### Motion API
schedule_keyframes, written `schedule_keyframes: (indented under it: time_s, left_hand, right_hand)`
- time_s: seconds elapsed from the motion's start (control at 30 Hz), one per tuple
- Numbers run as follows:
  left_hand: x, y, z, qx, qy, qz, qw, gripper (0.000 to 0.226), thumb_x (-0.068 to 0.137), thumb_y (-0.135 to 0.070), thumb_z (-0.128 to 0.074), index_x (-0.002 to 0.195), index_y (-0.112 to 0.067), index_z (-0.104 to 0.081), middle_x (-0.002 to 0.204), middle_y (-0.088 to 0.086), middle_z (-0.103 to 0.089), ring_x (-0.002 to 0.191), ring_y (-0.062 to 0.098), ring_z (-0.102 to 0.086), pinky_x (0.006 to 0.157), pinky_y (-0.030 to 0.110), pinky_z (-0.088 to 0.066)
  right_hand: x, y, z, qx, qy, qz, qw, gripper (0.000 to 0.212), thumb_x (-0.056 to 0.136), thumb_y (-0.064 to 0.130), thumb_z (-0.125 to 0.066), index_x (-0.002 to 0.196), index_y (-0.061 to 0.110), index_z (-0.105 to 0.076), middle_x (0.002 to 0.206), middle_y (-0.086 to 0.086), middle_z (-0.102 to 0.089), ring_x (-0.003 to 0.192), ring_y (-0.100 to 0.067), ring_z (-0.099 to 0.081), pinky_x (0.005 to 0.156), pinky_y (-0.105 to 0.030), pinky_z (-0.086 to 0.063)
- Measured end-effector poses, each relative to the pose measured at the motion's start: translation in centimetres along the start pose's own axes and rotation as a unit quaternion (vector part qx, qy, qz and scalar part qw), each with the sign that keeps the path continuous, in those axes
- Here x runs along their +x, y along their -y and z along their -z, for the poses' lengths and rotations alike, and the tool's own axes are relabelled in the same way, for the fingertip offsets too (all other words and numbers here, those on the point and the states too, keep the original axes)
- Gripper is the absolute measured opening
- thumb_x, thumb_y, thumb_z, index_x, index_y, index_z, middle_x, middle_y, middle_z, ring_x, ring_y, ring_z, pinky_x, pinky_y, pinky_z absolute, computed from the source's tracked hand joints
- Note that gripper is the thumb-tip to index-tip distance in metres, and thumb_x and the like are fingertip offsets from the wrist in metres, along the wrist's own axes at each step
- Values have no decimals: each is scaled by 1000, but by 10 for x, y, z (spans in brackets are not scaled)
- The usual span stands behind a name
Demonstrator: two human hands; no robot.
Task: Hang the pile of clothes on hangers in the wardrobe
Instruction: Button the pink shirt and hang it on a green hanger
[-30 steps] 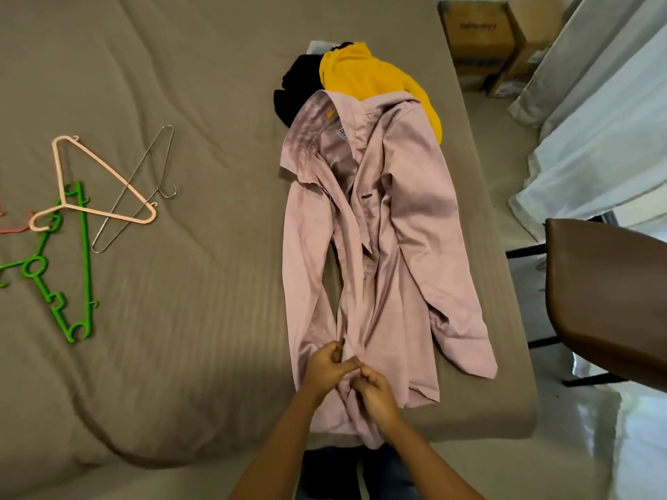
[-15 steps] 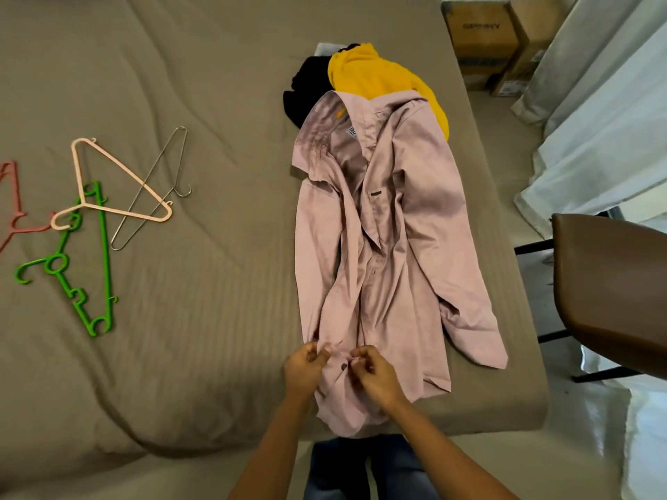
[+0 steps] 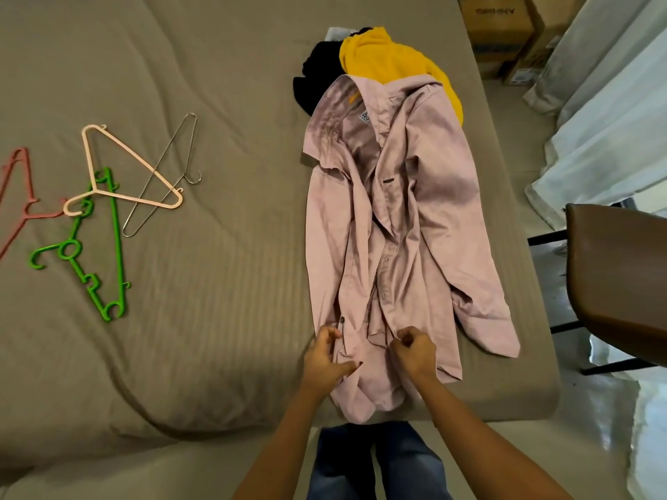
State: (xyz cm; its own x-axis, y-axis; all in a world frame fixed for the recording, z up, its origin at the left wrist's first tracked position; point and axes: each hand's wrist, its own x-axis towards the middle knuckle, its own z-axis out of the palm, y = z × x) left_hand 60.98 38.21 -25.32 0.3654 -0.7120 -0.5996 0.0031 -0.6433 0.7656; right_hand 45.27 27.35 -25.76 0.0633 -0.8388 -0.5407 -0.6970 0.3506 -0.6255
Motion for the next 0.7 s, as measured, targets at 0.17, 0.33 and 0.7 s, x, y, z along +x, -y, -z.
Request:
schedule_keyframes:
  time_s: [0.17, 0.33, 0.7]
  left_hand:
    - [-19, -12, -21, 145, 77, -38, 986, 64, 59, -39, -65, 118, -13, -60, 104, -5, -58, 98, 21, -57, 82, 15, -39]
    - [-33, -27, -40, 107, 33, -18, 994, 25, 83, -28, -70, 102, -13, -68, 94, -7, -66, 91, 8, -60, 80, 9, -40]
    - [-48, -93, -33, 24, -125, -98, 987, 16, 73, -25, -79, 73, -14, -68, 66, -8, -64, 62, -1, -57, 58, 11, -41]
  right_hand:
    - [-13, 4, 18, 119, 44, -34, 991, 25, 84, 0, -62, 71, 11, -43, 69, -3, -45, 68, -19, -42, 52, -12, -37]
    - [-29, 2, 39, 161, 63, -22, 985, 32, 76, -2, -71, 90, 10, -45, 82, -3, -49, 73, -15, -48, 65, -22, -43]
    - [-43, 33, 81, 278, 47, -112, 953, 10, 85, 0, -63, 94, -2, -63, 89, -14, -65, 82, -25, -60, 69, -26, -50]
